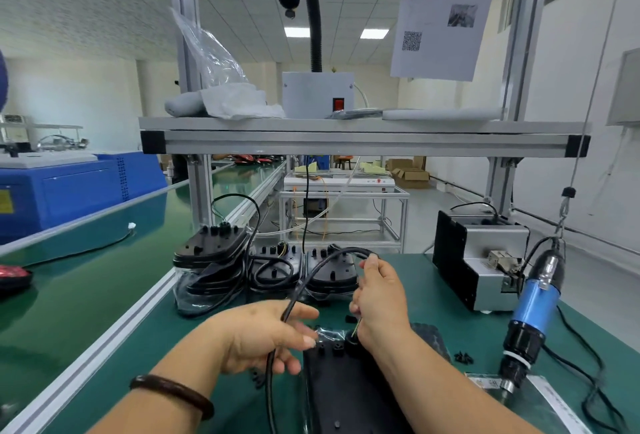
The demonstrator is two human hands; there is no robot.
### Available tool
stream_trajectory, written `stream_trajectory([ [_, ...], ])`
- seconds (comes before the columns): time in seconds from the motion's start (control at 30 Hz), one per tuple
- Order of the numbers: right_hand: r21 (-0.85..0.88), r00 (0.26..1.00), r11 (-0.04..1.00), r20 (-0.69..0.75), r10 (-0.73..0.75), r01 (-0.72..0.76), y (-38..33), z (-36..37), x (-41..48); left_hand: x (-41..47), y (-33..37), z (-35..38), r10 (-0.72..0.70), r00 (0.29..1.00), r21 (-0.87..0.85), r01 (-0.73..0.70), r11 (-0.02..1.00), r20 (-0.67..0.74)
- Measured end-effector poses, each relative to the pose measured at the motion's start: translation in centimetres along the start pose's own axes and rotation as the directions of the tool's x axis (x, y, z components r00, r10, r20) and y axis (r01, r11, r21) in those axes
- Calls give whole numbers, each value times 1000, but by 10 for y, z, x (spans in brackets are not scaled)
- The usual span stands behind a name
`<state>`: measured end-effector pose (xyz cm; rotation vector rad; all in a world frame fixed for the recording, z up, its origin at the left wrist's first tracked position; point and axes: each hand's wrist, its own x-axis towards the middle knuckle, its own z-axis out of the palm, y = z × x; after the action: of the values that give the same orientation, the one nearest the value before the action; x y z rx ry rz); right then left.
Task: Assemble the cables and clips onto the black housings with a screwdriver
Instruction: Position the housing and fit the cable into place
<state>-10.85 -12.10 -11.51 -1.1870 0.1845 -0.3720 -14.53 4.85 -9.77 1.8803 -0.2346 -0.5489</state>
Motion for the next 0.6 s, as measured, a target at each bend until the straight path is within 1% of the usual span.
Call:
stream_trajectory([
  [0.07, -33, 999, 999, -28, 26, -27, -3, -3, 0, -6, 6, -12, 102, 984, -54, -111, 992, -144],
  [0.13, -146, 1000, 989, -1, 14, -14, -14, -8, 1, -12, 19, -27, 185, 938, -118, -228, 967, -293],
  [0.17, -239, 998, 970, 45, -33, 43, -22, -10, 0, -15, 26, -33, 220, 918, -92, -263, 960, -330],
  [0.2, -352, 986, 924, 116, -116, 150, -30, -11, -1, -16, 34, -37, 260, 905, -20, -283, 959, -337],
  [0.23, -476, 952, 828, 211, -221, 297, -38, -11, -2, -17, 43, -37, 300, 897, 65, -295, 953, -323],
  [0.27, -583, 892, 675, 318, -323, 452, -46, -10, -3, -16, 51, -36, 336, 893, 141, -307, 941, -300],
  [0.3, -645, 808, 490, 423, -409, 586, -54, -7, -5, -14, 60, -33, 366, 888, 195, -321, 927, -278],
  [0.33, -656, 714, 317, 518, -471, 685, -62, -2, -7, -11, 68, -31, 393, 881, 222, -341, 913, -263],
  [0.37, -633, 640, 212, 587, -496, 745, -69, 3, -8, -9, 75, -29, 416, 873, 226, -364, 904, -257],
  [0.4, -610, 605, 175, 623, -496, 772, -76, 6, -8, -8, 81, -29, 428, 867, 211, -382, 900, -255],
  [0.43, -599, 601, 183, 632, -490, 779, -82, 7, -5, -9, 83, -31, 431, 867, 177, -397, 901, -249],
  [0.5, -599, 633, 260, 576, -517, 757, -91, 2, 6, -13, 77, -39, 412, 884, 68, -408, 911, -220],
  [0.6, -563, 713, 475, 338, -615, 676, -99, -17, 23, -21, 42, -52, 325, 922, -146, -358, 922, -210],
])
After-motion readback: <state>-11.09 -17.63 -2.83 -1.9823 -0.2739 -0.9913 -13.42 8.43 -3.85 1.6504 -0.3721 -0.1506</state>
